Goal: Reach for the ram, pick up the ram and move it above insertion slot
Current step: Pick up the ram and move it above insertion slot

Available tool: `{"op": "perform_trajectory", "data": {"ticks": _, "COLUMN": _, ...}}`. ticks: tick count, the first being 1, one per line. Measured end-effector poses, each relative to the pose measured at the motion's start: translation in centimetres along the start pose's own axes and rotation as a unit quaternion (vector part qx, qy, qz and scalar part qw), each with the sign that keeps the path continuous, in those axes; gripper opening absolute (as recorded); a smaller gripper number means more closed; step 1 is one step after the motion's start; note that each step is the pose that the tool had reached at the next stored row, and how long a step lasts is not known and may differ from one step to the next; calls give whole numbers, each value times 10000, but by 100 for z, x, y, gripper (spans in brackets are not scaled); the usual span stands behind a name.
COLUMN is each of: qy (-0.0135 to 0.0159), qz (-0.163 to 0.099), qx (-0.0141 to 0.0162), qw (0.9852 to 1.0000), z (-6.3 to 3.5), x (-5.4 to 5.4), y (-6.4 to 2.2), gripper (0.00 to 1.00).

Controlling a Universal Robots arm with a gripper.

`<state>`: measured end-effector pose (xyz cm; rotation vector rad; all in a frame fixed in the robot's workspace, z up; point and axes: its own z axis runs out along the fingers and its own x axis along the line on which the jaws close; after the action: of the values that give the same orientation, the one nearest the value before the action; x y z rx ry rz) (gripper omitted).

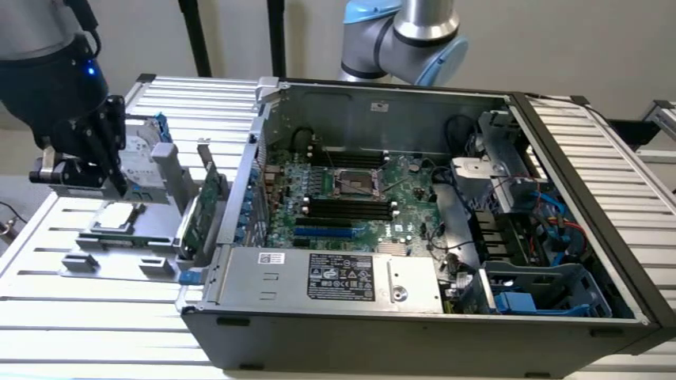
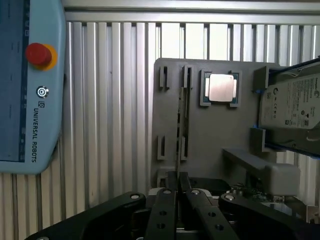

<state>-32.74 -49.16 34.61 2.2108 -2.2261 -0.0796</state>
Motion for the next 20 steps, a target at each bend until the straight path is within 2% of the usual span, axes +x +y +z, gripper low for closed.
{"op": "perform_trajectory", "data": {"ticks": 6, "qy": -42, "qz": -13, "qx": -1, "qw": 10000, "z": -205, "x": -8, "y": -143, "gripper": 13}}
{"op": "perform_trajectory", "data": {"ticks": 20, "qy": -152, "qz": -18, "qx": -1, "qw": 9999, "z": -568, "x": -30, "y": -545, "gripper": 13}}
